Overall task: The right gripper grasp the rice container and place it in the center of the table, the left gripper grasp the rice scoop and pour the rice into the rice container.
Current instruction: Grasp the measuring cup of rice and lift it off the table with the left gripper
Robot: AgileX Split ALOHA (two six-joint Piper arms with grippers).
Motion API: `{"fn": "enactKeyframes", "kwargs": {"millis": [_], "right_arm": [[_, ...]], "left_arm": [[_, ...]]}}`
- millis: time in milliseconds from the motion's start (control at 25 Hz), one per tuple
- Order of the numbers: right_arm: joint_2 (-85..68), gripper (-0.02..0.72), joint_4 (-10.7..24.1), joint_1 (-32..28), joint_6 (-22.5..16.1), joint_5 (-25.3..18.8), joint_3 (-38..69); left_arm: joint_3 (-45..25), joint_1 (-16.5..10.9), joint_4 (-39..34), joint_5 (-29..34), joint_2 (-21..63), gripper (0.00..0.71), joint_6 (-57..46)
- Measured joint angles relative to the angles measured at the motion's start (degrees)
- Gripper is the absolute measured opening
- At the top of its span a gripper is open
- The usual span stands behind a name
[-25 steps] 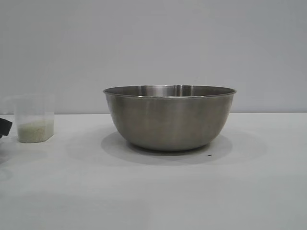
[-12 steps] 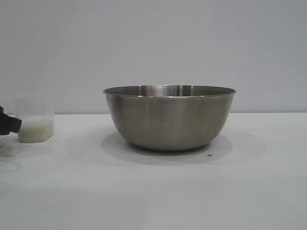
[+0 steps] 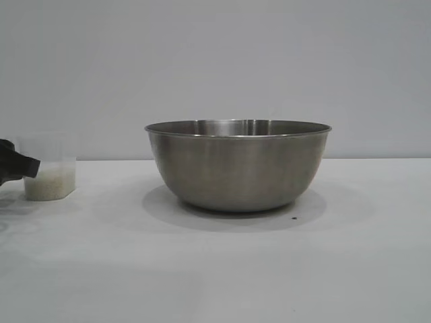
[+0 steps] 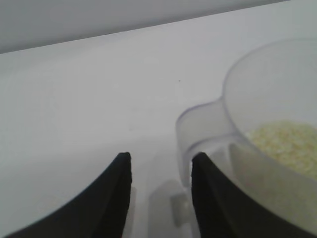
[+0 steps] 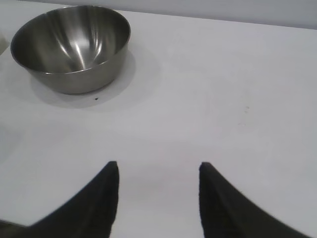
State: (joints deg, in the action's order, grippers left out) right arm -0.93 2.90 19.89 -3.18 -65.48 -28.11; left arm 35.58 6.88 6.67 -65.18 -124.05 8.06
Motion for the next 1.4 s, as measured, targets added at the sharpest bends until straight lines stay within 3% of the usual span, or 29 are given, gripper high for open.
{"fn": "enactKeyframes", "kwargs": {"millis": [1400], "right_arm": [[0.0,0.365,0.0,0.0,0.0,0.0,0.0]], "left_arm": [[1.18,0.0,-0.2,0.0,0.0,0.239,0.0]]}}
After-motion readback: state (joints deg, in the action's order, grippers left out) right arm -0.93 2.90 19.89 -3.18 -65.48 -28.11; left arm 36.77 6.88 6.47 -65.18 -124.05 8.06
